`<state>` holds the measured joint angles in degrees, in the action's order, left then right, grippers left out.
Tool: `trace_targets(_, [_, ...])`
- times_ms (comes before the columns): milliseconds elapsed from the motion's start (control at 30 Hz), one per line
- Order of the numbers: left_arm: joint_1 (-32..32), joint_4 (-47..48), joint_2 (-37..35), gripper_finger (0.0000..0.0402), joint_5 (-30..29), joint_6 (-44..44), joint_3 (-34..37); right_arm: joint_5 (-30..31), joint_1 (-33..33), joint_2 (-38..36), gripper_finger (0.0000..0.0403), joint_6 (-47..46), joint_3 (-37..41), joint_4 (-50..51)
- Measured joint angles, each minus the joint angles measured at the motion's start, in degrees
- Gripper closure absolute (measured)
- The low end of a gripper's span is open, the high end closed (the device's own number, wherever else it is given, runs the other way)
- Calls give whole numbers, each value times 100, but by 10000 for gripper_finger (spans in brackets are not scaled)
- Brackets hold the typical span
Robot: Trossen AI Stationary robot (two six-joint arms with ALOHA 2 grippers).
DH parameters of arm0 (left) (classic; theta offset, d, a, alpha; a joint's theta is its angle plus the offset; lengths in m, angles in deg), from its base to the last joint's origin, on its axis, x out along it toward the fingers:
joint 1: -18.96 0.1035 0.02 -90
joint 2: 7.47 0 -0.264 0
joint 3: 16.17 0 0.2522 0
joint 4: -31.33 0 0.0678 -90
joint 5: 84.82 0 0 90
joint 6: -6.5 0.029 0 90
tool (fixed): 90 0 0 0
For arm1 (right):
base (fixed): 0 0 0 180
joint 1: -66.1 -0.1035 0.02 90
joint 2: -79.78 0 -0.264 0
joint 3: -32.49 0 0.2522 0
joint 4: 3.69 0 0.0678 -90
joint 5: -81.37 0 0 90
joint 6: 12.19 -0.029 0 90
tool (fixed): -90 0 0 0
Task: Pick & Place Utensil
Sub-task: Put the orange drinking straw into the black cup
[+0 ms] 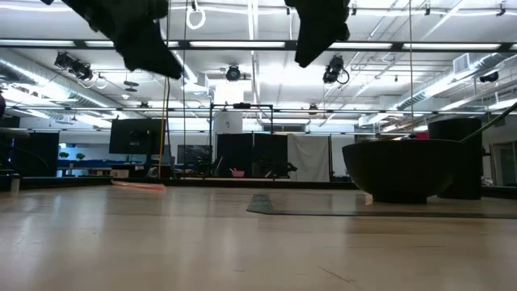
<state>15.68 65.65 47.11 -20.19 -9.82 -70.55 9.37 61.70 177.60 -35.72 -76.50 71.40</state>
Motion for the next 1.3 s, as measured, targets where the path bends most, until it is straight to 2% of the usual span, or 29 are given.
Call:
trace_targets(167, [603,28,129,271,-499,-1358,-13,14,0,-9,293,46,198,-466])
trace_targets(233, [888,121,260,271,-505,-1775,-2,-1,0,-10,293,70,319,-682])
trace_targets(633, [2340,-284,1899,271,-252,-2194,2,-98,2,-9,293,29,904,-1007])
trace_targets(833, [2722,-297,2327,268,-520,-2481,0,-61,2,-8,293,67,916,-1146])
trace_targets(933, [2787,-302,2559,248,-489,-2511,0,-71,2,-9,293,163,916,-1279])
trace_targets(1167, [2913,-210,3037,165,-373,-2812,0,-96,2,-9,293,177,916,-1389])
trace_targets(1300, [3004,-87,3249,151,-456,-3273,-2,-97,2,-9,293,177,916,-1446])
